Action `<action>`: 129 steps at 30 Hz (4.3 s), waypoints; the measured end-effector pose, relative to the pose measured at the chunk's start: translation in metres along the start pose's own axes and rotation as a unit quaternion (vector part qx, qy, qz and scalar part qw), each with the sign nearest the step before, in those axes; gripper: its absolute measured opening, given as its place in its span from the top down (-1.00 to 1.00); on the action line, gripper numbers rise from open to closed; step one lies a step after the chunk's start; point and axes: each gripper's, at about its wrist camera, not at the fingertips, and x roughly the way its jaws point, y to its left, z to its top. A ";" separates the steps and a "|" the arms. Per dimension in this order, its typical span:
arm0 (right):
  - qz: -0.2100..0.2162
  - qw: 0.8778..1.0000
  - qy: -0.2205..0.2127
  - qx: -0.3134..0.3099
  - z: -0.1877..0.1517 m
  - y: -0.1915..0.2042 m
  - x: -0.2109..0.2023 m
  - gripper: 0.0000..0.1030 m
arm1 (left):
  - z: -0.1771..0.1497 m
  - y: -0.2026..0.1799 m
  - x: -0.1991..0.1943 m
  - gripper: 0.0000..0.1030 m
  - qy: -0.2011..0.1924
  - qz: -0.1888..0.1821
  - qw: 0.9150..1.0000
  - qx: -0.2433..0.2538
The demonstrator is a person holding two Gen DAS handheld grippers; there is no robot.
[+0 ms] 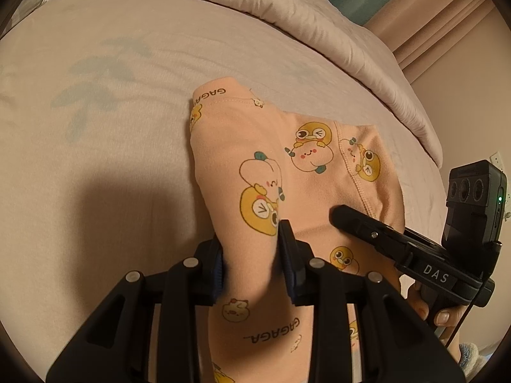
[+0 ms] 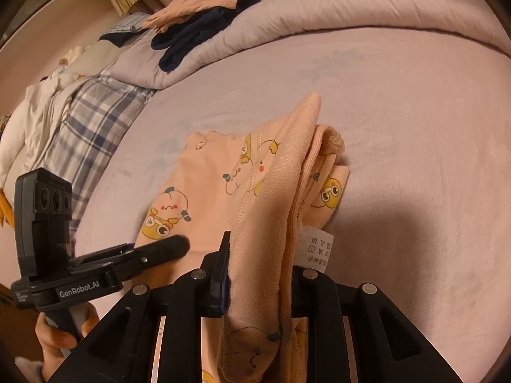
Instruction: Fold small clothes
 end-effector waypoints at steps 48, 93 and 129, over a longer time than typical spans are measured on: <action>-0.003 1.000 0.009 0.001 -0.001 -0.002 0.001 0.53 | 0.001 -0.006 0.003 0.34 0.003 0.023 1.000 0.009; -0.022 0.999 0.026 0.004 0.003 -0.005 0.001 0.38 | -0.003 -0.020 0.005 0.13 -0.008 0.077 0.997 0.029; -0.044 0.999 0.024 0.002 -0.001 -0.006 -0.009 0.37 | -0.020 -0.019 -0.011 -0.01 -0.020 0.104 0.994 0.020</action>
